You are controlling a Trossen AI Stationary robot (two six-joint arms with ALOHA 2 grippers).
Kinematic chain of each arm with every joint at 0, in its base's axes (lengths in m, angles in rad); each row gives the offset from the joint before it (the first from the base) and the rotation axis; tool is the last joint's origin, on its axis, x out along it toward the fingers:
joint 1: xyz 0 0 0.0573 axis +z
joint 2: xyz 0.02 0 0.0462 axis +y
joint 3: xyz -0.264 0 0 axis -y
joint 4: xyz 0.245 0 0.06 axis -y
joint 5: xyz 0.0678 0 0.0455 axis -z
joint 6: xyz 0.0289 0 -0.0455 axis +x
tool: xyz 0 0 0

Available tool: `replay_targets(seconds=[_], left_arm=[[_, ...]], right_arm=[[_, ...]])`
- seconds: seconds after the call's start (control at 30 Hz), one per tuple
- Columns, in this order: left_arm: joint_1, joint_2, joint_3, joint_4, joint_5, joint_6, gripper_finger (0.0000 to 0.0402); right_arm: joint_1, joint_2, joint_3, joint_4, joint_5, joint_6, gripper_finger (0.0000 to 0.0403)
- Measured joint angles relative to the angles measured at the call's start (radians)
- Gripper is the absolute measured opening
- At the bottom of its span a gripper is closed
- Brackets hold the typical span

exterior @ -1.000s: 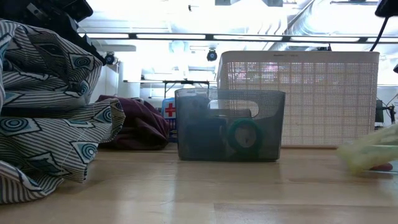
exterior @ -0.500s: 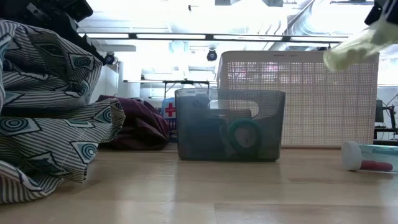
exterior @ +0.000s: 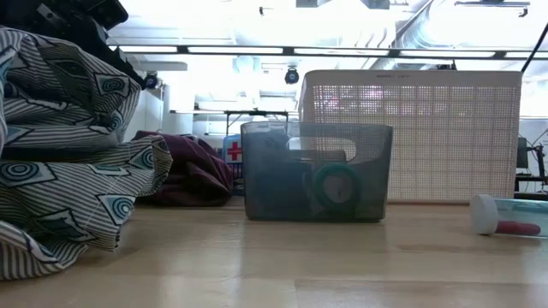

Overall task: Pick & Place Medicine items
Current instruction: Put the top yellow pill bottle into the blue bin

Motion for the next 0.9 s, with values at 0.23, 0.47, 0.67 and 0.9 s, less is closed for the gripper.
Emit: replay_targets(seconds=[0.23,0.47,0.67,0.9], left_arm=[[0.0,0.0,0.0,0.0,0.0,0.0,0.0123],[0.0,0.0,0.0,0.0,0.0,0.0,0.0123],[0.0,0.0,0.0,0.0,0.0,0.0,0.0123],[0.0,0.0,0.0,0.0,0.0,0.0,0.0123]], right_arm=[[0.063,-0.001,0.0,-0.002,-0.151,0.213,0.0108],[0.103,0.045,0.0,-0.027,-0.225,0.375,0.0108],[0.101,0.127,0.001,-0.026,-0.272,0.447,0.0108],[0.093,0.245,0.001,-0.035,-0.312,0.453,0.0108]])
